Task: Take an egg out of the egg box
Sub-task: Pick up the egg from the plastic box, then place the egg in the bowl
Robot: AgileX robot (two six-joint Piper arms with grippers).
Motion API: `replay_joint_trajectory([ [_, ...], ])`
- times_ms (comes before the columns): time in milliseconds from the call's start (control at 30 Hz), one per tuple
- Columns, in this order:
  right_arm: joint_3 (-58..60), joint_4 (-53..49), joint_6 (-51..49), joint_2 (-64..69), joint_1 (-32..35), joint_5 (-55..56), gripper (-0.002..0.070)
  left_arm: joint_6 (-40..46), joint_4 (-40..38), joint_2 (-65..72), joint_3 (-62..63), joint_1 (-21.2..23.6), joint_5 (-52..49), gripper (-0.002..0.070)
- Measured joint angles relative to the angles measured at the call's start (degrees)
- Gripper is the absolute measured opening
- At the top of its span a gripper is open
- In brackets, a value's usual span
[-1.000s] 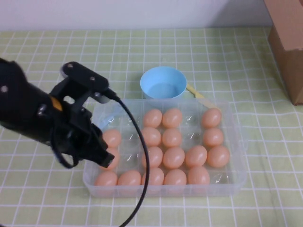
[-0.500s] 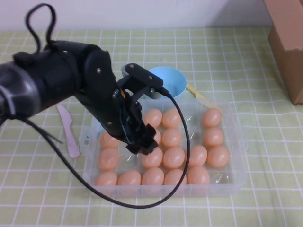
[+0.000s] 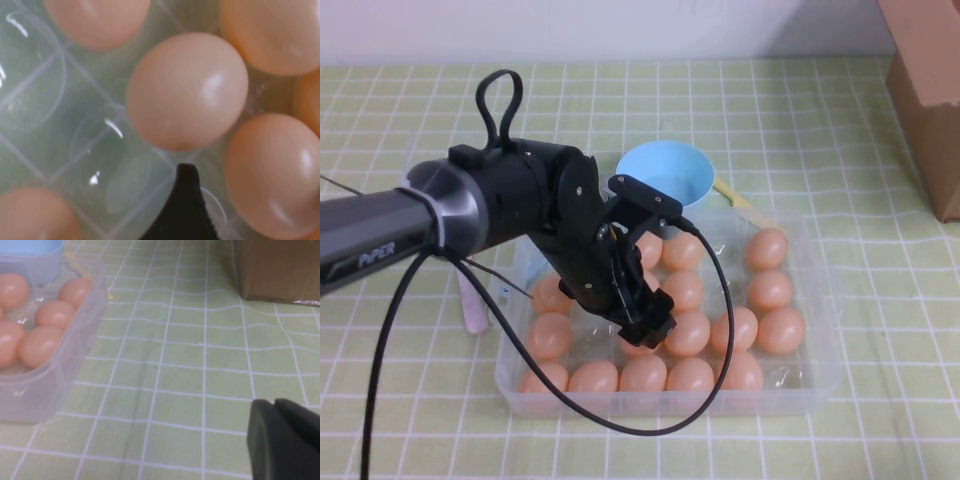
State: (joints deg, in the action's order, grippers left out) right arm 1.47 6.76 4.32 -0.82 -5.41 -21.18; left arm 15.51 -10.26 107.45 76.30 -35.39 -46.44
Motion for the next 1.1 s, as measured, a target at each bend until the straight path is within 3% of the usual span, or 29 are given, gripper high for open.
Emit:
replay_joint_trajectory([
  [367, 0.0, 0.0, 0.0, 0.0, 0.0, 0.0, -0.0018, -0.1, -0.2, 2.2, 0.0, -0.3, 3.3, 0.0517],
  [600, 0.0, 0.0, 0.0, 0.0, 0.0, 0.0, -0.0018, -0.1, 0.2, 2.2, 0.0, -0.5, 4.2, 0.0375],
  [933, 0.0, 0.0, 0.0, 0.0, 0.0, 0.0, -0.0018, -0.2, 2.5, -2.5, 0.0, -0.7, 0.7, 0.0372],
  [1100, 0.0, 0.0, 0.0, 0.0, 0.0, 0.0, -0.0018, -0.2, 5.6, -9.7, 0.0, -1.0, 8.4, 0.0372],
])
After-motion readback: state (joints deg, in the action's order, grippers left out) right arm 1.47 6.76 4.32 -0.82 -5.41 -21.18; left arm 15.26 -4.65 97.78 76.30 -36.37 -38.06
